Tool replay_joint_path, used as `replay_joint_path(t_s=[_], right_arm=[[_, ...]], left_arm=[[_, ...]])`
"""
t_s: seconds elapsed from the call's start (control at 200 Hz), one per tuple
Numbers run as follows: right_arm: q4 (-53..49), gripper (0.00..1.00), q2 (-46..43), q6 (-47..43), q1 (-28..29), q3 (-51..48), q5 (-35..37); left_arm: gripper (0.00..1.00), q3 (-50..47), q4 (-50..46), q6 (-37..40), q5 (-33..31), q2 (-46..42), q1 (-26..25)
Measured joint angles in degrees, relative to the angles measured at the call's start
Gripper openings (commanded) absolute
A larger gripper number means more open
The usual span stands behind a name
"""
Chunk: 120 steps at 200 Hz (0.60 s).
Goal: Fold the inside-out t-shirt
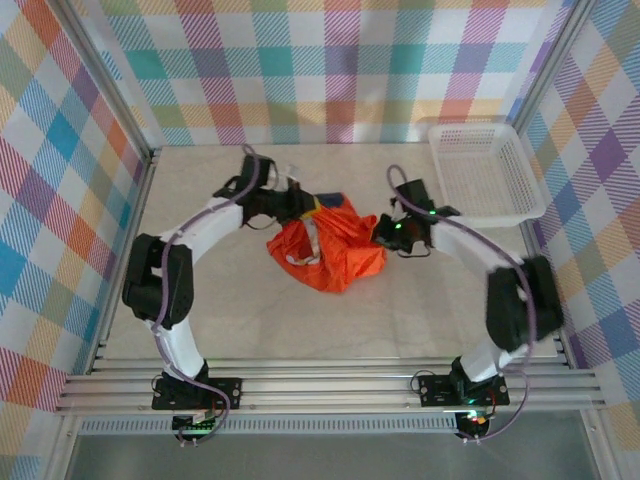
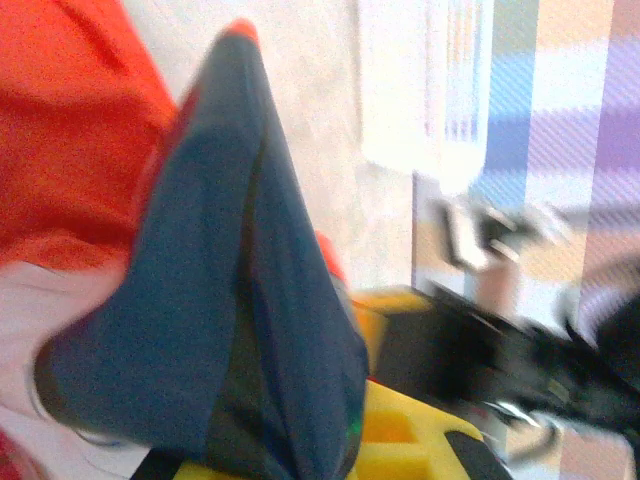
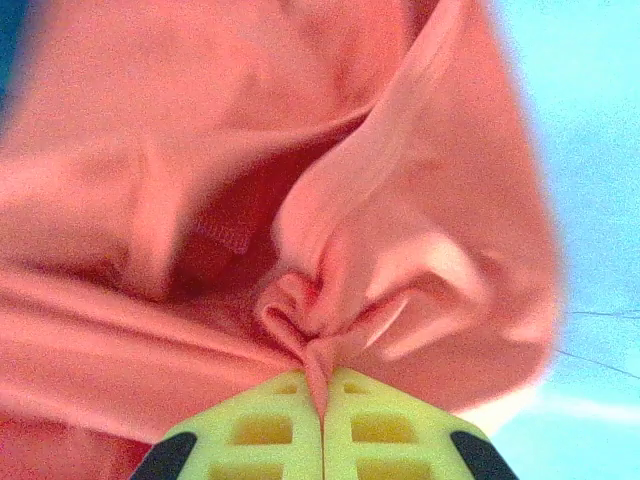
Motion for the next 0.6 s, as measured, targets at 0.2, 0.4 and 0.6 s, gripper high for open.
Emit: replay_joint_path(t_s=[0.2,0.4,0.6], right_arm=[[3.28,0.0,-21.59,-0.98,-3.65,-12.02,0.87],[6.95,0.45,-16.76,4.94,-2.82,-28.74,-1.68],[-0.17,0.62,-13.11,4.33,-1.09,-22.05,0.96]], left_arm=[[0.0,-6.47,2.43,-3.56,-0.76,-2.91,7.15],[0.0,-13.38,3.85,-4.39,-2.51,-2.86,2.34],[0.0,-12.72,3.87,-1.64,-6.99,-2.89,-2.03]])
